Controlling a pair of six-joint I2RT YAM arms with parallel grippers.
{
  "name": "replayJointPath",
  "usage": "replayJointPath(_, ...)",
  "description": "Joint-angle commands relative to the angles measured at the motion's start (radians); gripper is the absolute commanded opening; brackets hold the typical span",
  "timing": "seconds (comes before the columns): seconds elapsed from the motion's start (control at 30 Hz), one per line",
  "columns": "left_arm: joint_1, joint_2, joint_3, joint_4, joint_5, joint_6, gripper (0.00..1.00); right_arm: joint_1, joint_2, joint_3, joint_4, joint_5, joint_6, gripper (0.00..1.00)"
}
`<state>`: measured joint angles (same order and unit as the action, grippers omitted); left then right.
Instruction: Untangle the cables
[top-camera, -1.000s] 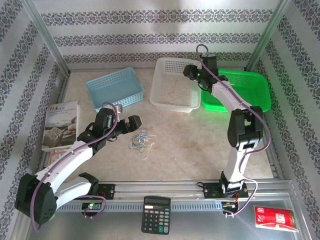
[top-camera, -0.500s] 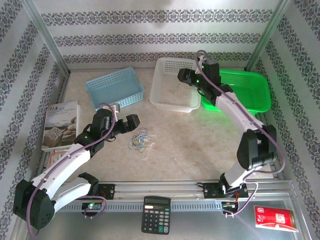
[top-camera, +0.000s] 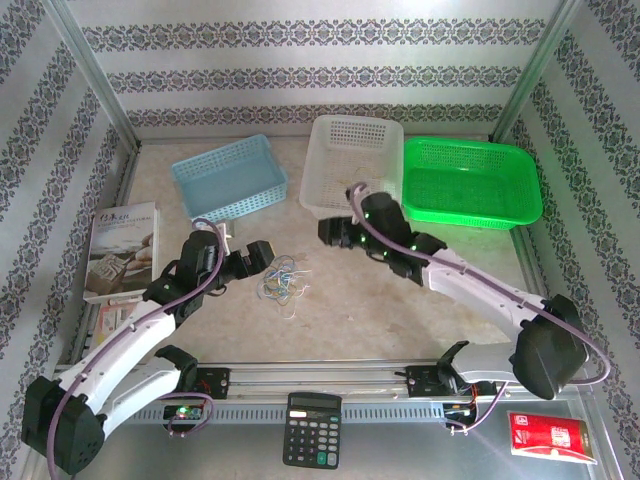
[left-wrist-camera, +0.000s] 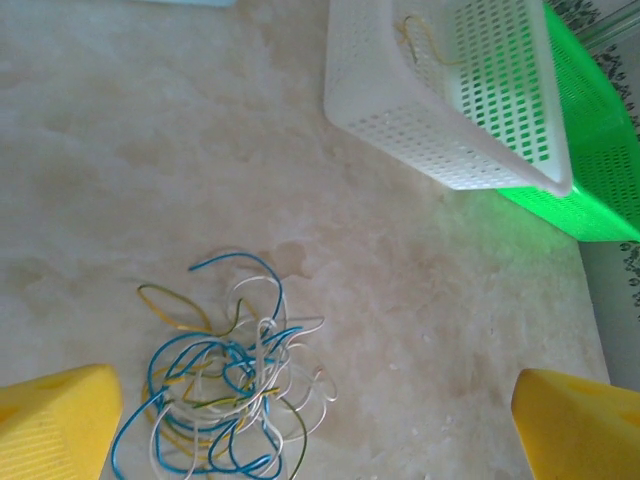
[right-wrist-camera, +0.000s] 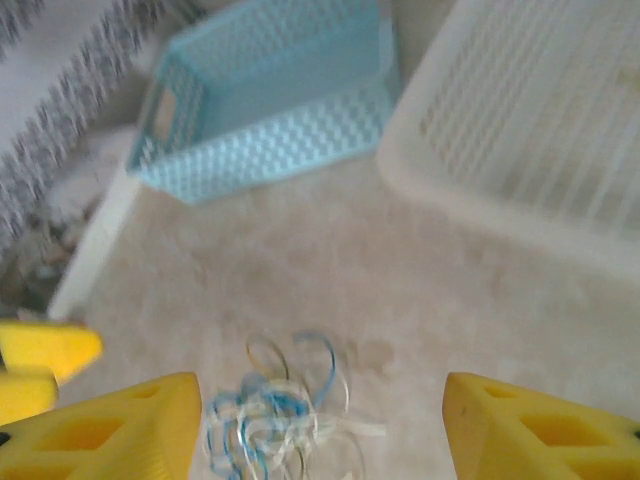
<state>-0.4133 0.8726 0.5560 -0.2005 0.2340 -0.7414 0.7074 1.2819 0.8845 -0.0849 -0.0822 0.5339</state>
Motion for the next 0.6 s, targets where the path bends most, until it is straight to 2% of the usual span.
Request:
replayJointPath(0.0,-0.014,-0.015,-0.009,-0.051,0.004,-0.011,1.0,0.083,-0.028,-0.085,0.01,0.112,0.058,0.65)
replayJointPath(0.33,-0.026,0.131,0.045,-0.12,-0.019,0.074,1.0,0.23,-0.011,-0.25,0.068,0.151,0.186,0.63)
replayJointPath(0.57,-0.111,0.248,0.083,-0.172,-0.142,0.116,1.0,0.259,0.057,-0.24,0.118,0.135,0.21,0.6)
